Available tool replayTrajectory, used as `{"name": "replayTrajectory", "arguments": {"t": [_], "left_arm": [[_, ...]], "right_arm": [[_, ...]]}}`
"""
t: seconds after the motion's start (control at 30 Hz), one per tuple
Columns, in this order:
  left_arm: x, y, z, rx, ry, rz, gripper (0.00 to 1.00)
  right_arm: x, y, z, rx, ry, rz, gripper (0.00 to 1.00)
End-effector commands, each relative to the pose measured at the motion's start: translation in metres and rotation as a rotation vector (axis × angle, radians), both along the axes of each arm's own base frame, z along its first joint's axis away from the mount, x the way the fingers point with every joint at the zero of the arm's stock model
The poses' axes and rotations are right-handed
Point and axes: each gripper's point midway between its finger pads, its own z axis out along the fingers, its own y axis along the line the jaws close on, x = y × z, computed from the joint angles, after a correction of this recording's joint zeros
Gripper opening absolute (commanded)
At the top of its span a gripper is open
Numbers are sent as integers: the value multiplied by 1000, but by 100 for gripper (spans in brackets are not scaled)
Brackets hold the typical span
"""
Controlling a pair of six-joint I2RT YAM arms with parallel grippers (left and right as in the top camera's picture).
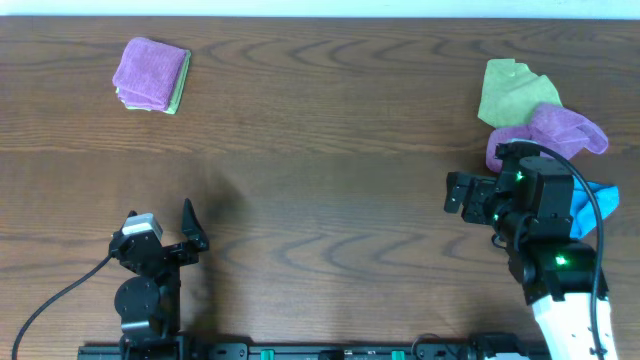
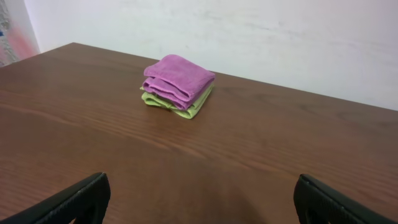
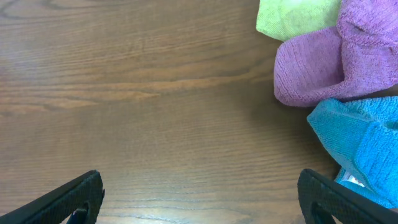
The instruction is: Fold the cloth
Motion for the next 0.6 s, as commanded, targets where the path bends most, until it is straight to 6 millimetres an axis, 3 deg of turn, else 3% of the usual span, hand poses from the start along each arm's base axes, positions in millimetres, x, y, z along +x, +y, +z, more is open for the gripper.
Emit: {"name": "replayTrajectory", "arguments": {"t": [0.0, 0.47, 0.57], "left_arm": [[0, 3, -23, 14, 55, 14, 95], [0, 3, -23, 14, 55, 14, 95], [0, 3, -23, 14, 55, 14, 95]], "right_arm": [[2, -2, 6, -10, -15, 0, 99], [1, -2, 5, -10, -11, 0, 99], [-7, -3, 1, -12, 16, -1, 99]]}}
